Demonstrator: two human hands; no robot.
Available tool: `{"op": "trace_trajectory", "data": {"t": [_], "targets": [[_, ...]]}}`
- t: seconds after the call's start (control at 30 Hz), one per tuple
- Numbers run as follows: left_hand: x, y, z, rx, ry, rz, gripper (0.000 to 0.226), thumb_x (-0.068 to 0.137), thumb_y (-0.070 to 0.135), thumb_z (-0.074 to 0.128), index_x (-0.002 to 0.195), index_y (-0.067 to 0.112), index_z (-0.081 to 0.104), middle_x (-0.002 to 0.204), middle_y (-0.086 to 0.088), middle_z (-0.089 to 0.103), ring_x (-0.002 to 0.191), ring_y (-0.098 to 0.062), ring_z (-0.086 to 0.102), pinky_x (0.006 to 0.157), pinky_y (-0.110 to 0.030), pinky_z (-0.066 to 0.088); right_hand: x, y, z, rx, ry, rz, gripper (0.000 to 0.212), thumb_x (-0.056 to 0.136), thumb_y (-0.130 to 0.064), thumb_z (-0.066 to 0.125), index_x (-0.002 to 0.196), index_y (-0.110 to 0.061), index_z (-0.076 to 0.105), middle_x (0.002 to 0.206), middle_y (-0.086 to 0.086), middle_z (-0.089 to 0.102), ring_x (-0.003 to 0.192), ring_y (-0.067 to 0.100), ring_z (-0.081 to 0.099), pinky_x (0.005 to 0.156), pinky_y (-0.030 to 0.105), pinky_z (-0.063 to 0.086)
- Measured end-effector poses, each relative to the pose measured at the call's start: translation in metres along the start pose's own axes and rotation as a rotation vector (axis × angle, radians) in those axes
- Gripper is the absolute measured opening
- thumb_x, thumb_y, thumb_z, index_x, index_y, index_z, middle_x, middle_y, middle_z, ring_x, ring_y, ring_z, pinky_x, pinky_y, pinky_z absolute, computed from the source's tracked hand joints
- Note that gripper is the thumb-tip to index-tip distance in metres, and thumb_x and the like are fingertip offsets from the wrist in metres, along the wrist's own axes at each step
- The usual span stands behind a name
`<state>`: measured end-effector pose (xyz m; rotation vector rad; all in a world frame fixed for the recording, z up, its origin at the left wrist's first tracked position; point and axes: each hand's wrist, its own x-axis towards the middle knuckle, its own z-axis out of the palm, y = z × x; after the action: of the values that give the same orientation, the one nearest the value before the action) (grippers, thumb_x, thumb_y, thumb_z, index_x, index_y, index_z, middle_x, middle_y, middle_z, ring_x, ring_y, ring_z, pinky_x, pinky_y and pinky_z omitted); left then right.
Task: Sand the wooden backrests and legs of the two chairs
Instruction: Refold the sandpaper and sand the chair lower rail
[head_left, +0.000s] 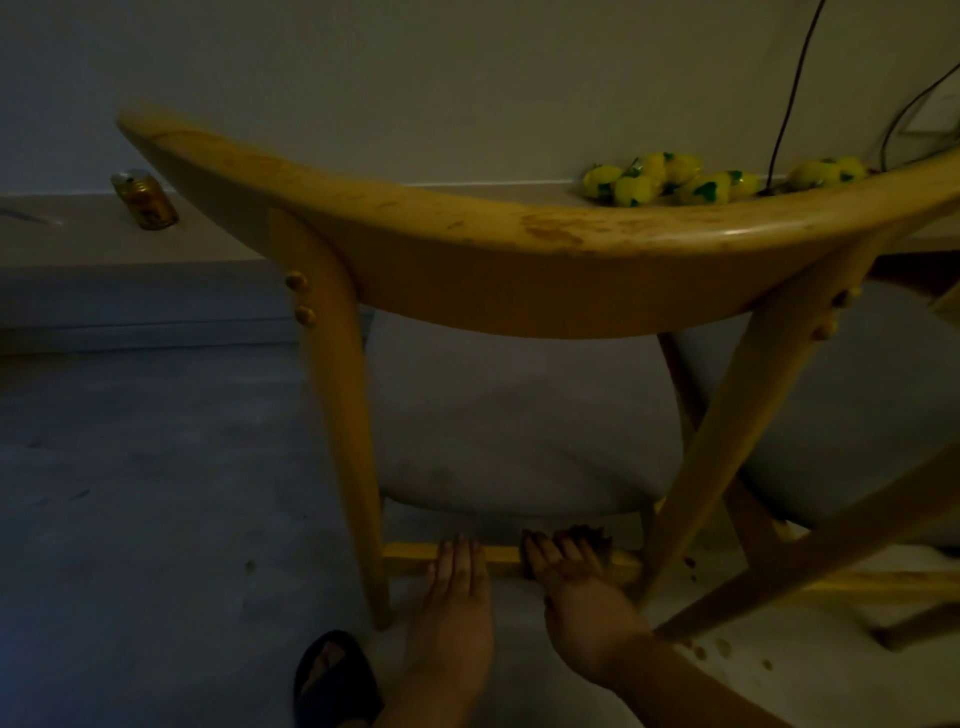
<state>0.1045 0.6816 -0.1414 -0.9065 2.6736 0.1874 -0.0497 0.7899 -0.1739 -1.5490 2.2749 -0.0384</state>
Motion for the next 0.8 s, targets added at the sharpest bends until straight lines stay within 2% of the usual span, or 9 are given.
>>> {"op": "trace_trajectory", "data": {"t": [0.03,0.07,0.1,0.17,0.37,0.47,0.63,0.73,0.8], "targets": [[0.002,0.0,0.0,-0.009,0.037,-0.002,0.064,0.079,0.003,0.029,0.134,-0.007,0.061,0.145,-0.023,0.055,0.133,-0.035,0.056,0.106,-0.039,0.049,0.001,0.002,-0.002,0.003,-0.005,-0.015,0.079,0.088,-0.025,0.035,0.163,-0.024,0.01,0.169,-0.001,0.017,0.152,0.029,0.017,0.127,0.037,-0.005],[0.007,-0.002,0.004,-0.034,0.067,0.004,0.066,0.088,0.0,0.023,0.153,-0.008,0.033,0.163,-0.023,0.027,0.151,-0.037,0.029,0.122,-0.041,0.027,-0.001,0.01,-0.004,0.02,-0.012,-0.018,0.079,0.089,-0.024,0.035,0.163,-0.026,0.007,0.169,-0.002,0.015,0.154,0.027,0.014,0.125,0.033,-0.007],[0.008,-0.003,0.006,-0.094,-0.012,0.007,0.065,0.096,0.0,0.019,0.16,-0.003,0.007,0.169,-0.019,0.001,0.157,-0.035,0.004,0.127,-0.042,0.007,-0.005,0.019,-0.006,0.042,-0.021,-0.006,0.079,0.089,-0.024,0.034,0.163,-0.028,0.006,0.169,-0.004,0.014,0.155,0.025,0.012,0.124,0.031,-0.007],[0.01,-0.005,0.01,-0.107,-0.093,0.002,0.066,0.104,0.007,0.023,0.16,0.003,-0.011,0.17,-0.013,-0.015,0.156,-0.032,-0.014,0.126,-0.042,-0.005,-0.018,0.036,-0.008,0.091,0.002,0.062,0.079,0.088,-0.024,0.034,0.162,-0.03,0.008,0.168,-0.004,0.017,0.154,0.027,0.013,0.123,0.029,-0.003],[0.014,-0.003,0.02,-0.096,-0.032,-0.011,0.068,0.103,0.007,0.025,0.16,0.004,-0.013,0.17,-0.013,-0.017,0.156,-0.032,-0.017,0.126,-0.041,-0.004,-0.007,0.011,-0.006,0.006,0.011,0.128,0.075,0.088,-0.027,0.038,0.161,-0.022,0.021,0.162,0.001,0.029,0.144,0.034,0.026,0.126,0.043,0.009],[0.017,-0.002,0.02,-0.092,-0.057,-0.015,0.066,0.104,0.008,0.022,0.16,0.004,-0.013,0.169,-0.014,-0.016,0.156,-0.032,-0.016,0.127,-0.042,-0.004,-0.003,0.012,-0.006,0.013,0.007,0.02,0.078,0.087,-0.024,0.035,0.162,-0.022,0.014,0.166,-0.001,0.023,0.149,0.031,0.021,0.126,0.039,-0.002],[0.016,-0.006,0.023,-0.117,-0.05,-0.007,0.076,0.101,0.014,0.034,0.16,0.005,-0.013,0.17,-0.012,-0.016,0.156,-0.031,-0.016,0.127,-0.042,-0.004,-0.026,0.036,-0.01,0.059,0.025,0.165,0.078,0.09,-0.025,0.037,0.163,-0.025,0.007,0.167,-0.004,0.019,0.153,0.028,0.012,0.125,0.034,0.003],[0.015,-0.004,0.027,-0.113,-0.015,-0.014,0.072,0.102,0.01,0.028,0.16,0.005,-0.014,0.17,-0.012,-0.017,0.156,-0.031,-0.017,0.126,-0.041,-0.005,-0.015,0.013,-0.009,-0.002,0.031,0.21,0.076,0.089,-0.03,0.039,0.161,-0.019,0.019,0.16,0.004,0.031,0.148,0.034,0.024,0.125,0.045,0.01],[0.016,-0.003,0.026,-0.104,-0.011,-0.006,0.067,0.103,0.009,0.023,0.159,0.005,-0.014,0.169,-0.013,-0.017,0.156,-0.032,-0.017,0.126,-0.041,-0.005,-0.003,-0.005,-0.005,-0.007,0.016,0.115,0.078,0.086,-0.03,0.039,0.161,-0.017,0.02,0.16,0.006,0.031,0.146,0.035,0.026,0.124,0.049,0.009]]}}
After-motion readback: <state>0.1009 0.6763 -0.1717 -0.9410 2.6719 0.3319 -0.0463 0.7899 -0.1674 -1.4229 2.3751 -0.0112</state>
